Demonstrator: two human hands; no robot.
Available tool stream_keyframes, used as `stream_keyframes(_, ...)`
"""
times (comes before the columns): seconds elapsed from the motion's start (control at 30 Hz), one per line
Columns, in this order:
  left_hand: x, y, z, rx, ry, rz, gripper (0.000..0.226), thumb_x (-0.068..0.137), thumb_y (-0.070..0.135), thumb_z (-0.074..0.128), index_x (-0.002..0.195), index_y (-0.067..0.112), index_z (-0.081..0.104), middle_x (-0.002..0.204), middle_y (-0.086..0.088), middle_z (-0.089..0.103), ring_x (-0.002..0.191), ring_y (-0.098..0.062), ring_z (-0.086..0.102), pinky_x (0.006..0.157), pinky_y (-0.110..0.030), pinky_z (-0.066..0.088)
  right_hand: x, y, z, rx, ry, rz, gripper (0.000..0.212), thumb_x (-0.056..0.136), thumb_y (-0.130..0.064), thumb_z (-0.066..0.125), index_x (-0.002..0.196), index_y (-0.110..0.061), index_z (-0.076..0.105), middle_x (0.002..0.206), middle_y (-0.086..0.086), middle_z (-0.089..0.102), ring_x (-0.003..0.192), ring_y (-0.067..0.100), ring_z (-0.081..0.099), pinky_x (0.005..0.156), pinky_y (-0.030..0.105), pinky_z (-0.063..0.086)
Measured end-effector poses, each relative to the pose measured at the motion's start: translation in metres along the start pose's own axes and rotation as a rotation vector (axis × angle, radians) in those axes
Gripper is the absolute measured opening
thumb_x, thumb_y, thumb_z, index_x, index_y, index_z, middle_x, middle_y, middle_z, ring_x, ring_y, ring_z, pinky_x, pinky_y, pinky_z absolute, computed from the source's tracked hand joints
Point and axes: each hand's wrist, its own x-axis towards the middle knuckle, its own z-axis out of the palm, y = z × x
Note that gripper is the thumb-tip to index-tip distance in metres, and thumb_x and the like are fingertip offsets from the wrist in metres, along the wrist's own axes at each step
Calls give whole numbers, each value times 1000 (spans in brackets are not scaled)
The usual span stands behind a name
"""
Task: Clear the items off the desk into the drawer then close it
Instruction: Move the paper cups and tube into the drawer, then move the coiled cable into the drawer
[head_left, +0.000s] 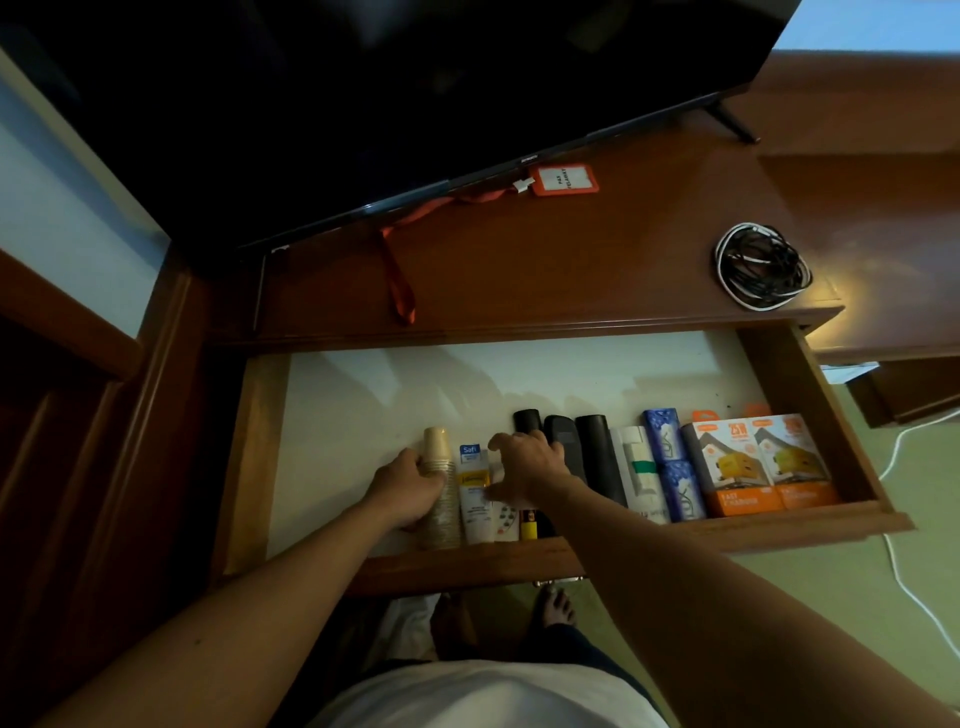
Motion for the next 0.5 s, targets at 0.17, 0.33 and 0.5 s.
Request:
stream_keyframes(0.17, 3, 2, 1, 14, -9, -5, 47, 91, 36, 61, 133, 20, 48, 114, -6, 60, 97, -27, 63, 63, -34, 59, 0, 6, 1, 43, -16, -31, 65, 82, -40, 77, 140, -30, 49, 130, -2, 63, 135, 25, 40, 113, 56, 22)
stream_keyframes(0.33, 4, 7, 2, 166, 61, 14, 52, 88, 44, 62, 129, 15, 47, 120, -11, 60, 101, -29, 62, 77, -37, 56, -5, 9, -5, 94, 2, -28, 58, 89, -29, 71, 142, -29, 48, 131, -7, 63, 133, 22, 44, 114, 58, 22)
stream_keyframes(0.5, 2, 40, 3, 417, 304, 225, 49, 91, 45, 57, 130, 21, 43, 130, -7, 49, 106, -30, 57, 81, -41, 52, -9, 14, -25, 181, 144, -5, 45, 94, -27, 62, 139, -27, 53, 131, -6, 64, 124, 20, 54, 108, 50, 32)
